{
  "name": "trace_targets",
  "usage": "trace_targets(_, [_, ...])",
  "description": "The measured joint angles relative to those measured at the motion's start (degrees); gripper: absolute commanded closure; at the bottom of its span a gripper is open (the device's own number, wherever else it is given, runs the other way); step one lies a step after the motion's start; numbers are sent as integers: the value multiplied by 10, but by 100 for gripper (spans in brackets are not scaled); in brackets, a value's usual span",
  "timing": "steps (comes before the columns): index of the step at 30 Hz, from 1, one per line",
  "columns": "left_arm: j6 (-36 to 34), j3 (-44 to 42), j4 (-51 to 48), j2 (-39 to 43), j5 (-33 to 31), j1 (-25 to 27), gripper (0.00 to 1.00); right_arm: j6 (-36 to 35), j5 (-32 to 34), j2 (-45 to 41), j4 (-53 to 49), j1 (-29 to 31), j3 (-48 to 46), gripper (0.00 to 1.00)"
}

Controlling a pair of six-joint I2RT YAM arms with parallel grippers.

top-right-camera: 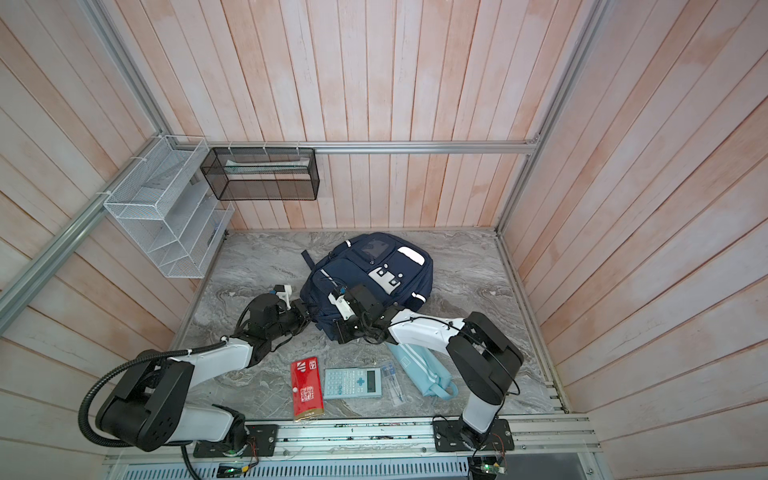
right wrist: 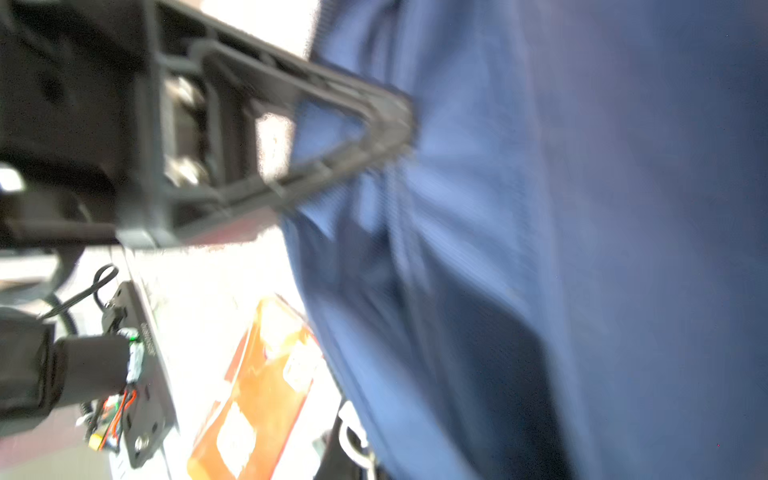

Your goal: Pack the student bag

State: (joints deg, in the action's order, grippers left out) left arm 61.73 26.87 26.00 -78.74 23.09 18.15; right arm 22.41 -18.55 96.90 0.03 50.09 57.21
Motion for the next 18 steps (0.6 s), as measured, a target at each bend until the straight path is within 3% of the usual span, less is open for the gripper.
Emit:
trace_targets(10, [-3, 0, -26, 39, 95, -14, 100, -30, -88, -77, 48, -69, -87, 100])
trace_targets(14, [4, -4, -29, 40, 75, -20, 100, -26, -103, -94, 31, -96, -97, 100])
trace_targets(18, [23, -22, -10, 40, -15, 33, 100, -6, -49, -90, -16, -63, -78, 100])
